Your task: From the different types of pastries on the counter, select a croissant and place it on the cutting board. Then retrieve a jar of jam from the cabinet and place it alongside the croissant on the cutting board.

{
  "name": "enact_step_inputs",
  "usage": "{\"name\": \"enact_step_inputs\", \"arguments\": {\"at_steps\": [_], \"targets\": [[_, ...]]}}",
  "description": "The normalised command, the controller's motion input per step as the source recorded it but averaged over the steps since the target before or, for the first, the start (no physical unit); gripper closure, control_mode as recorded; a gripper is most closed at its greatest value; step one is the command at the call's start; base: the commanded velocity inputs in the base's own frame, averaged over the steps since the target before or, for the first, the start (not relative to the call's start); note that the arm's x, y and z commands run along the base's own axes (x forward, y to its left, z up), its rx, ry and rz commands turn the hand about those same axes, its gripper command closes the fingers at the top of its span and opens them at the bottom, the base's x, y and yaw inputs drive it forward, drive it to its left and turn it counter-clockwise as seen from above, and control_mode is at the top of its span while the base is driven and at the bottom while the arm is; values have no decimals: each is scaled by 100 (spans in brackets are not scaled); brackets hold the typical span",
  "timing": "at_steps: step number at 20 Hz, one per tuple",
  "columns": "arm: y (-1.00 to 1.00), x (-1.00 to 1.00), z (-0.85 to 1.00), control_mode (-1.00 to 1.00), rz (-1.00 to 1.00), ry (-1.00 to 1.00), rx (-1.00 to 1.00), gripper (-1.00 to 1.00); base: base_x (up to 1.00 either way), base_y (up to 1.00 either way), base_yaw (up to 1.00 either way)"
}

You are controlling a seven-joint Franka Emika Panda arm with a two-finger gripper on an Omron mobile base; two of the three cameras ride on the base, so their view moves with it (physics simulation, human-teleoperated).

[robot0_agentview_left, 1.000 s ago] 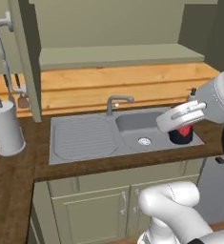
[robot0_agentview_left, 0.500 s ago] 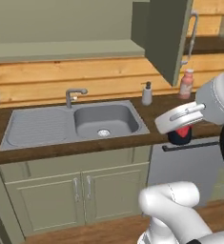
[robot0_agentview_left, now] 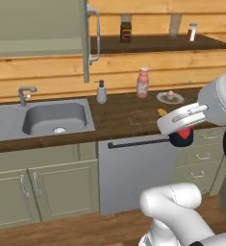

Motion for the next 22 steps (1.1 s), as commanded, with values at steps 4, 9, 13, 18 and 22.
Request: {"name": "enact_step_inputs", "arguments": {"at_steps": [4,9,13,18,22], "targets": [[0,0,0,100,0,0,0,100,-6,-100,3],[0,0,0,100,0,0,0,100,21,-98,4],[0,0,0,100,0,0,0,100,90,-85,12],[0,0,0,100,0,0,0,100,100,-31,1],[0,0,0,100,0,0,0,100,98,16,-7]]}}
